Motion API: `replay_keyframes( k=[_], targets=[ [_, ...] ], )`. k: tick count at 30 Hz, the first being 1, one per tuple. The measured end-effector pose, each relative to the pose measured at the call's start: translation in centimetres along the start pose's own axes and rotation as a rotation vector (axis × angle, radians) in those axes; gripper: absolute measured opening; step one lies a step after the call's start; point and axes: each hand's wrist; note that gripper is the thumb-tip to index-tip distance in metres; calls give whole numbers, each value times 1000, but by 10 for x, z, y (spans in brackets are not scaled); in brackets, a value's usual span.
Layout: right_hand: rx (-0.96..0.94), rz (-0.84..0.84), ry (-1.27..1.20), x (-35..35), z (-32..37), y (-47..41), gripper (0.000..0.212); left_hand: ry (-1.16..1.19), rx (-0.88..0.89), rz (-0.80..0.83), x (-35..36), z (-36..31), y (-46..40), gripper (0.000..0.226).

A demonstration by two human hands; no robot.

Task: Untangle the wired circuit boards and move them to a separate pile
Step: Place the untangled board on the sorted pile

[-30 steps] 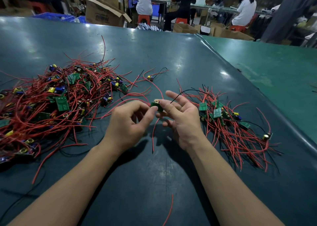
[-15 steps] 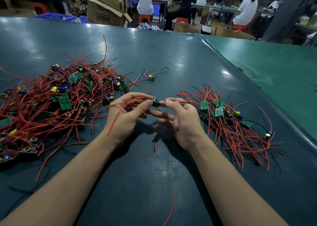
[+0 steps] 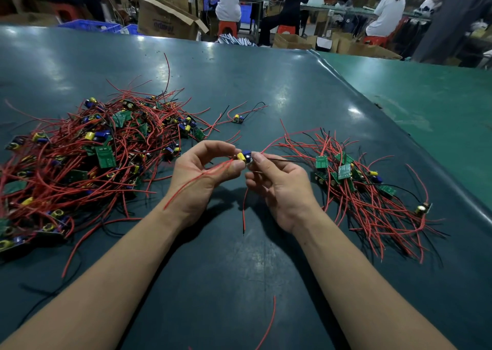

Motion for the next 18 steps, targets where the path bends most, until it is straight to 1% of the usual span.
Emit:
replay_keyframes(
  k=[3, 6, 9, 12, 16, 18],
  targets=[
    [2, -38, 30, -3, 3, 1, 7, -83, -26, 12, -1, 2, 1, 35],
    [20, -36, 34, -3, 4, 1, 5, -42, -85, 0, -1, 3, 0, 42],
    [26, -59, 7, -1, 5, 1, 4, -76, -99, 46, 0, 2, 1, 39],
    [46, -116, -1, 1, 4, 1, 12, -113, -78, 52, 1, 1, 0, 36],
    [27, -121, 134, 0, 3, 0, 18, -64, -124, 71, -3, 2, -4, 31],
    [31, -124, 210, -1, 3, 0, 27, -72, -149, 100, -5, 3, -6, 29]
  ],
)
Point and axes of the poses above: each hand's wrist, its own y-axis away from the middle knuckle, its own x-axis out of the palm, z = x × y, and after that the axes turned 11 degrees about z, right-handed
